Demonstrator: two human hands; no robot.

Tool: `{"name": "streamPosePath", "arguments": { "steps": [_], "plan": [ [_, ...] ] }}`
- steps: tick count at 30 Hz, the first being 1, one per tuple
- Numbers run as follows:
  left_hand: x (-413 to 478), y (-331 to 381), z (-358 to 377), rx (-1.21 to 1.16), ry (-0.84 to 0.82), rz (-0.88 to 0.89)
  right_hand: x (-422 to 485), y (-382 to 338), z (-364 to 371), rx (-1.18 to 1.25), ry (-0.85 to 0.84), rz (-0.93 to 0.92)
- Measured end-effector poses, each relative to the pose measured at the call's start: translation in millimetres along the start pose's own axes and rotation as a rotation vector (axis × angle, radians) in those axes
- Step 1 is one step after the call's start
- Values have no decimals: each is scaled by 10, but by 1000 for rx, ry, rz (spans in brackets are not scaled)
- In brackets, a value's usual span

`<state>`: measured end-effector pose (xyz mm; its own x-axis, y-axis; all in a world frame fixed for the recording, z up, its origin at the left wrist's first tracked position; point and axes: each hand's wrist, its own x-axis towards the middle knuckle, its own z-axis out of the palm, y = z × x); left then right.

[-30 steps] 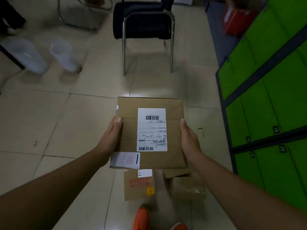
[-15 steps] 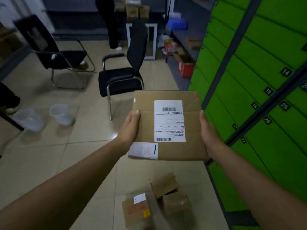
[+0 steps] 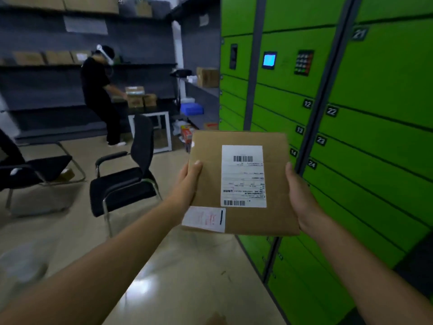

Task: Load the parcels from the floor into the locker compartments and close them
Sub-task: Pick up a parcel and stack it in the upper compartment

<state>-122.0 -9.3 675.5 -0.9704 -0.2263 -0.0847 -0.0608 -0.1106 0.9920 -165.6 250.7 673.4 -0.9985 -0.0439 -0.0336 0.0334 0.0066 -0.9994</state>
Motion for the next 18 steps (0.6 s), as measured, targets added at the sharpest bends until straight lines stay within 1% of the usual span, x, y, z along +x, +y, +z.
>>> {"name": "streamPosePath", "arguments": {
  "steps": [3,6,8,11,15,18],
  "plan": [
    [116,168,259,68,-42,38,-8,-145,-226,34,85,-53],
    [235,246,481,73,-110,72,-34,-250,-408,26,142,-105],
    [283,275,601,78,-150,79,-41,-299,-513,23,182,-122],
    [351,369,750,90,-167,90,-26,-414,-665,35,231,-120],
    [478,530,925,112,-173,21,-15,-702,-848,45,291,-165],
    [614,611,1065,108,-173,2,-49,-938,-983,69,356,-239]
  ]
}}
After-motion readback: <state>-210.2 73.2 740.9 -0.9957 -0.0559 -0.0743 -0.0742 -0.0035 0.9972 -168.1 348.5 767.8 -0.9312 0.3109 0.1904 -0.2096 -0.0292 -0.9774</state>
